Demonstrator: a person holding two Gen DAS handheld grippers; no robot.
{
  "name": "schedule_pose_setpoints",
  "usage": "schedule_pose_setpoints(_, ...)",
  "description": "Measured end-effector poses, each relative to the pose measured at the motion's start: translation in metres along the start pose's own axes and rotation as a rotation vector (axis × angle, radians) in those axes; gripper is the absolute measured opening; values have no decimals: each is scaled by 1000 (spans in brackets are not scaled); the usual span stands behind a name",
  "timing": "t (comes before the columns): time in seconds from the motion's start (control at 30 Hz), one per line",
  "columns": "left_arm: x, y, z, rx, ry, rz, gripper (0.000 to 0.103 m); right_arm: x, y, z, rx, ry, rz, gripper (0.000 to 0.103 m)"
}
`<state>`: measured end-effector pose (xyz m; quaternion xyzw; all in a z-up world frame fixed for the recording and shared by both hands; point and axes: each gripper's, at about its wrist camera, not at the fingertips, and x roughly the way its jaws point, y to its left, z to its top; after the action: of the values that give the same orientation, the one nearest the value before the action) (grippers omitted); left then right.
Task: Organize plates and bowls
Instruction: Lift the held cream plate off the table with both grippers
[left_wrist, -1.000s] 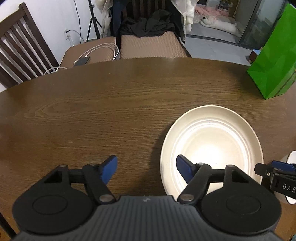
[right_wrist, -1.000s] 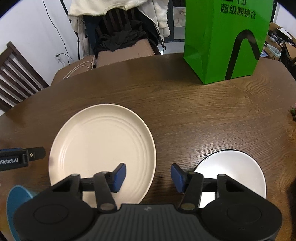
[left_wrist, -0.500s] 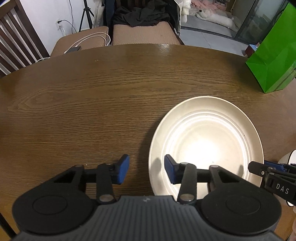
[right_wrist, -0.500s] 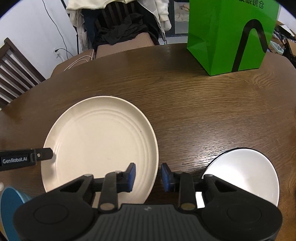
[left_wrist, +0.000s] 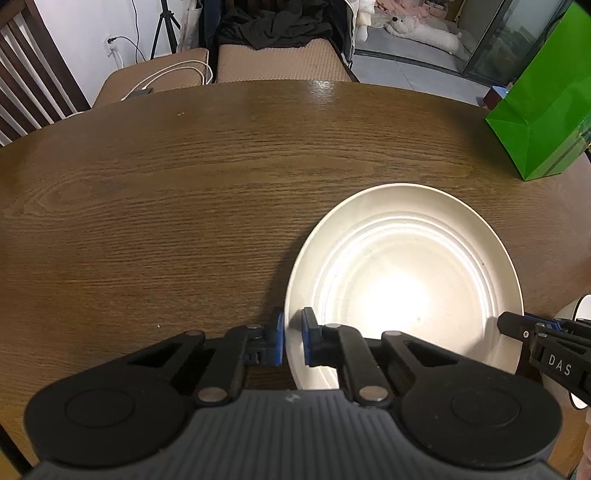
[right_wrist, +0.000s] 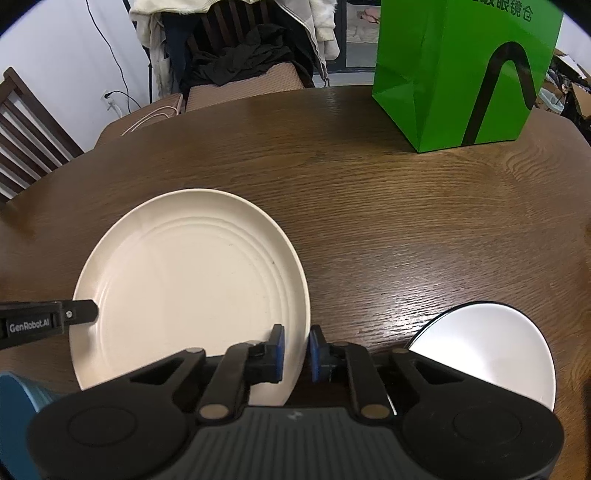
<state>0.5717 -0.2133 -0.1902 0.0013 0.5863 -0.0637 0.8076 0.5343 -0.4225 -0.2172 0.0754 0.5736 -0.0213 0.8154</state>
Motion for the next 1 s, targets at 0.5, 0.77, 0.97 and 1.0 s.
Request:
schedule_pose_setpoints(0.5, -22, -11, -3, -6, -63, 18, 10, -14, 4, 4, -2, -69, -9, 8)
schedule_pose_setpoints(0.77, -41, -12, 2, -9, -96, 14, 10, -30, 4, 11, 9, -105, -10, 8)
schedule_pose_setpoints(0.97, -56, -11, 4, -8, -120, 8, 10, -45, 5, 12, 9, -127, -8, 8)
schedule_pose_setpoints(1.0, -59, -11, 4, -9, -124, 8, 10, -48, 5, 12, 7, -130, -7, 8)
